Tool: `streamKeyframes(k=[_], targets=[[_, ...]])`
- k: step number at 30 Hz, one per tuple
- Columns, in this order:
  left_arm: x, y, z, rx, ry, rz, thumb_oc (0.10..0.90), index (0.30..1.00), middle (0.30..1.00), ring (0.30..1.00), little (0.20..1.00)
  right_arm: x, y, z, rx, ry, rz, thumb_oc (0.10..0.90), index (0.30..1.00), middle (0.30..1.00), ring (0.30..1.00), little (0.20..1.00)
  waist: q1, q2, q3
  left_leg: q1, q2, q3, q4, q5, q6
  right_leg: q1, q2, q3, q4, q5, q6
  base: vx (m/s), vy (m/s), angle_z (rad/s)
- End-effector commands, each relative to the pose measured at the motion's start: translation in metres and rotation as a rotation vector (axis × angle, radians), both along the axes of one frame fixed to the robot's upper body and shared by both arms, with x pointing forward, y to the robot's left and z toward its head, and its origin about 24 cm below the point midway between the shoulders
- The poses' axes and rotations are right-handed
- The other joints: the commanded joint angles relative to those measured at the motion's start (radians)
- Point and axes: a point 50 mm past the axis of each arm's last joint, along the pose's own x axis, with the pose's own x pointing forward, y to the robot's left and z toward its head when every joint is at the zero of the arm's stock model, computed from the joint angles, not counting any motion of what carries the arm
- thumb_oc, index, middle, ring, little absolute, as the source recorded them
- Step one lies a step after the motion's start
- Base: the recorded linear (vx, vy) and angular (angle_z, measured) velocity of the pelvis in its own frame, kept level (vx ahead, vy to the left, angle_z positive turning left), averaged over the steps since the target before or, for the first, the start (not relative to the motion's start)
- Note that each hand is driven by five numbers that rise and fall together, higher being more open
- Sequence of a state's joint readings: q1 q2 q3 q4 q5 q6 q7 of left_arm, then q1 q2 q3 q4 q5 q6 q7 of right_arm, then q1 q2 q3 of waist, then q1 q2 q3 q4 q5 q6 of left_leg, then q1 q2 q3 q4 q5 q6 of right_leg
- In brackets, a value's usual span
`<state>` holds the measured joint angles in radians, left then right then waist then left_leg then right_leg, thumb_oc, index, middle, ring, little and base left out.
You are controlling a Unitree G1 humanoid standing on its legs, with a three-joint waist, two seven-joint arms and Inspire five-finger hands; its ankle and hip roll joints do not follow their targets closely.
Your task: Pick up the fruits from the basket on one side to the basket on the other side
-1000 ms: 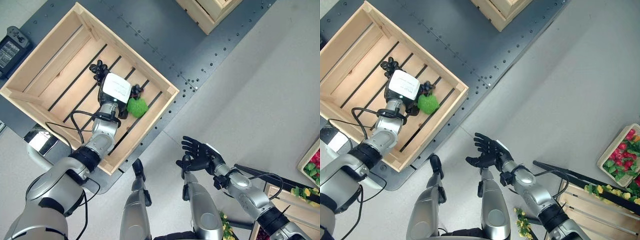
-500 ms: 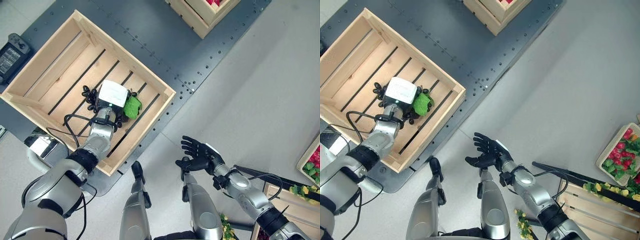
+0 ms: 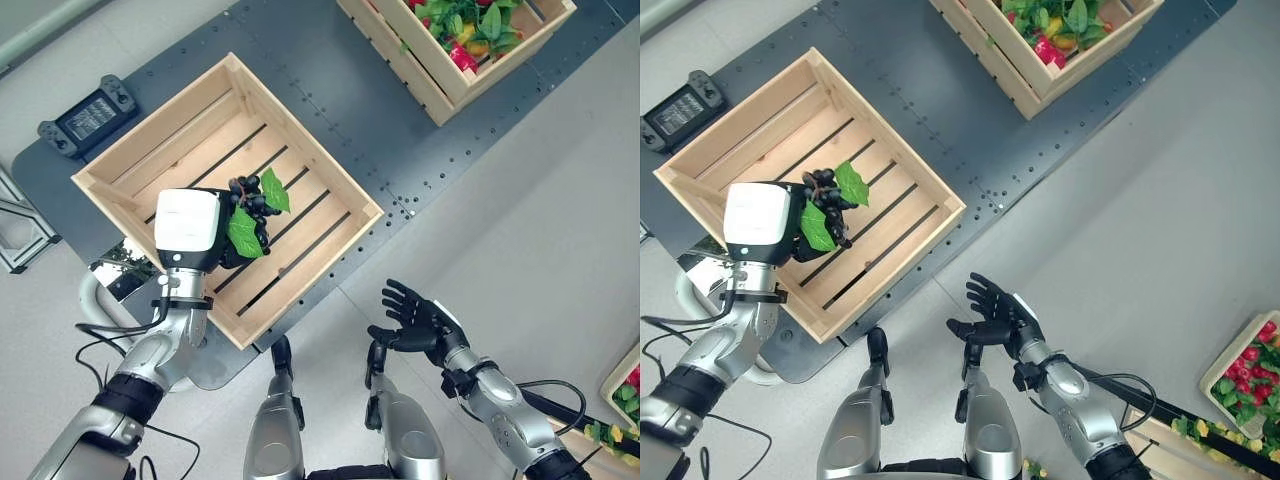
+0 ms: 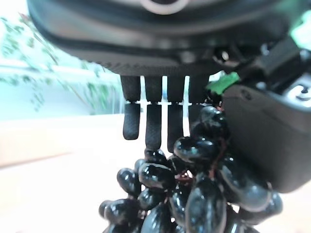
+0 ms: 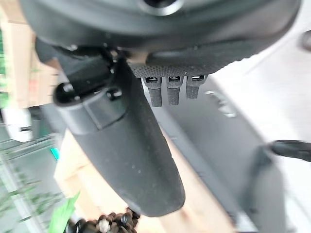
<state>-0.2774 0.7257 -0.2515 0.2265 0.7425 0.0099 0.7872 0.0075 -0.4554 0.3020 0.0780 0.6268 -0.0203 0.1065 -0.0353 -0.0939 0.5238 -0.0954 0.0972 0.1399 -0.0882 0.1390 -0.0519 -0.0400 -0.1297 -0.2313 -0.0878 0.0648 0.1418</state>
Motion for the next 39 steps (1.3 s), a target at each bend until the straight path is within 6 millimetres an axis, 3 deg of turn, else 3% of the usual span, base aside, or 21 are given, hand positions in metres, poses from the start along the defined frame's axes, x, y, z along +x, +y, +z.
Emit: streamKeyframes(k=[1,8,12,13,17,22,29,39], targets=[[-0.014,-0.016,0.034,-0.215,-0.322,-0.199,0.400,0.300,0.300,0.300,0.300,-0.016,-0.009,0.020,0.000,-0.159,-0.004,0.800,0.900,0.900,0.900,0.900,0.001,0.028,-0.186,0.043,-0.036,-0.024,0.001,-0.110,-0.018,-0.035,-0.002,0.004,0.070,-0.025,0.001,0.07,-0.031,0.10],[-0.042,-0.033,0.036,-0.551,-0.416,-0.472,0.400,0.300,0.300,0.300,0.300,-0.017,-0.018,0.043,0.006,-0.293,-0.070,0.800,0.900,0.900,0.900,0.900,0.011,0.027,-0.280,0.082,-0.032,-0.039,0.001,-0.120,-0.024,0.041,-0.010,-0.009,0.011,-0.010,0.002,0.07,-0.034,0.07],[-0.048,-0.046,0.047,-0.730,-0.402,-0.651,0.400,0.300,0.300,0.300,0.300,-0.008,-0.017,0.067,0.010,-0.417,-0.079,0.800,0.900,0.900,0.900,0.900,0.024,0.027,-0.323,0.123,-0.025,-0.029,0.001,-0.138,-0.020,0.074,-0.016,-0.017,0.012,-0.015,0.004,0.07,-0.033,0.00],[-0.049,-0.049,0.050,-0.851,-0.355,-0.735,0.400,0.300,0.300,0.300,0.300,-0.005,-0.017,0.081,0.024,-0.479,-0.072,0.800,0.900,0.900,0.900,0.900,0.031,0.029,-0.339,0.141,-0.024,-0.028,0.001,-0.146,-0.018,0.092,-0.018,-0.020,0.010,-0.019,0.004,0.05,-0.021,-0.01],[-0.044,-0.063,0.053,-1.031,-0.225,-0.945,0.400,0.300,0.300,0.300,0.300,0.006,-0.010,0.112,0.042,-0.627,-0.066,0.800,0.900,0.900,0.900,0.900,0.054,0.034,-0.358,0.171,-0.025,-0.037,0.001,-0.165,-0.014,0.127,-0.025,-0.035,0.003,-0.024,0.006,0.04,-0.049,0.00],[-0.036,-0.082,0.056,-1.044,-0.057,-1.040,0.400,0.300,0.300,0.300,0.300,0.013,0.002,0.136,0.085,-0.703,0.002,0.800,0.900,0.900,0.900,0.900,0.071,0.040,-0.381,0.196,-0.025,-0.042,0.001,-0.180,-0.011,0.150,-0.027,-0.043,0.001,-0.032,0.007,0.03,-0.036,0.05],[-0.028,-0.085,0.055,-0.969,0.079,-1.034,0.400,0.300,0.300,0.300,0.300,0.015,0.018,0.165,0.115,-0.808,0.144,0.800,0.900,0.900,0.900,0.900,0.084,0.050,-0.411,0.215,-0.023,-0.053,0.001,-0.190,-0.014,0.168,-0.028,-0.048,0.001,-0.042,0.006,0.02,-0.021,0.07],[-0.028,-0.094,0.056,-0.939,0.159,-1.073,0.400,0.300,0.300,0.300,0.300,0.013,0.039,0.164,0.217,-0.719,0.290,0.800,0.900,0.900,0.900,0.900,0.082,0.055,-0.439,0.226,-0.019,-0.049,0.001,-0.196,-0.017,0.173,-0.032,-0.049,0.001,-0.044,0.008,0.00,-0.001,0.00]])
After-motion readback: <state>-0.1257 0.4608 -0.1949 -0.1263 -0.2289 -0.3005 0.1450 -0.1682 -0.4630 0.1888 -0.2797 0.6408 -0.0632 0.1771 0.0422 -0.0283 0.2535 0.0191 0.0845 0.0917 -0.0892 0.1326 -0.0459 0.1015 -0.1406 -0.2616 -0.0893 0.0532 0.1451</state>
